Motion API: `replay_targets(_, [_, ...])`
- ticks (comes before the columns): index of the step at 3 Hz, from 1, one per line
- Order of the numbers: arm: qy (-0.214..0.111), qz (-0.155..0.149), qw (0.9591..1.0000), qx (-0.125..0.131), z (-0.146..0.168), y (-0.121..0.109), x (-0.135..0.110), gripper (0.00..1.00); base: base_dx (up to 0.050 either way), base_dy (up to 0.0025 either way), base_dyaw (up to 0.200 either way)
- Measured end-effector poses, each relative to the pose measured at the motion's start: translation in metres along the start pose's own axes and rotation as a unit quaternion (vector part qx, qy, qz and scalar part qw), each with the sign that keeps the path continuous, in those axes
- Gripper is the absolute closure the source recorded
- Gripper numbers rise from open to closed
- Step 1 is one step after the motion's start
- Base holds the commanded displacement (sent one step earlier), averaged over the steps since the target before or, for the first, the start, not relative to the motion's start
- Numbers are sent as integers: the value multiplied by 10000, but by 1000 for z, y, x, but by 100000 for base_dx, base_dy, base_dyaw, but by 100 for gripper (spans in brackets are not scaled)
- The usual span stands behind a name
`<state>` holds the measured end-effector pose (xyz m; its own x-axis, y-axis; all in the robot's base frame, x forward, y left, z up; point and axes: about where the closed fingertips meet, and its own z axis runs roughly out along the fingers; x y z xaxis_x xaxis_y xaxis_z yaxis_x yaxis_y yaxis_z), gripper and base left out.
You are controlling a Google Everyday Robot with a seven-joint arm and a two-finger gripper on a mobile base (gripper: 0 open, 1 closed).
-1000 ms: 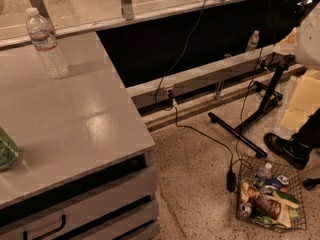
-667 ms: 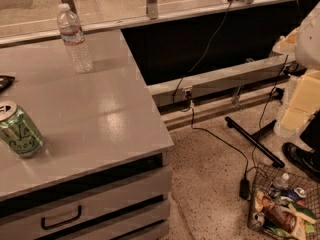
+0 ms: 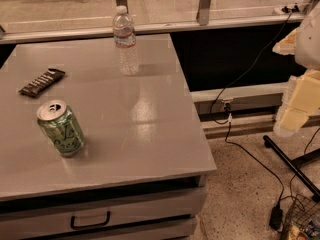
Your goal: Knock water bottle over
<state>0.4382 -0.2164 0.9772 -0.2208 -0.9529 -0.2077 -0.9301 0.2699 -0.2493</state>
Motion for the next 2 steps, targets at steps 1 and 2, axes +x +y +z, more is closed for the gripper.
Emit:
replay_targets(1, [0,0,10000,1,0,0,0,0,0,0,0])
replay_targets(2, [-406,235,9989,-45,2,-2,-1,0,0,0,0])
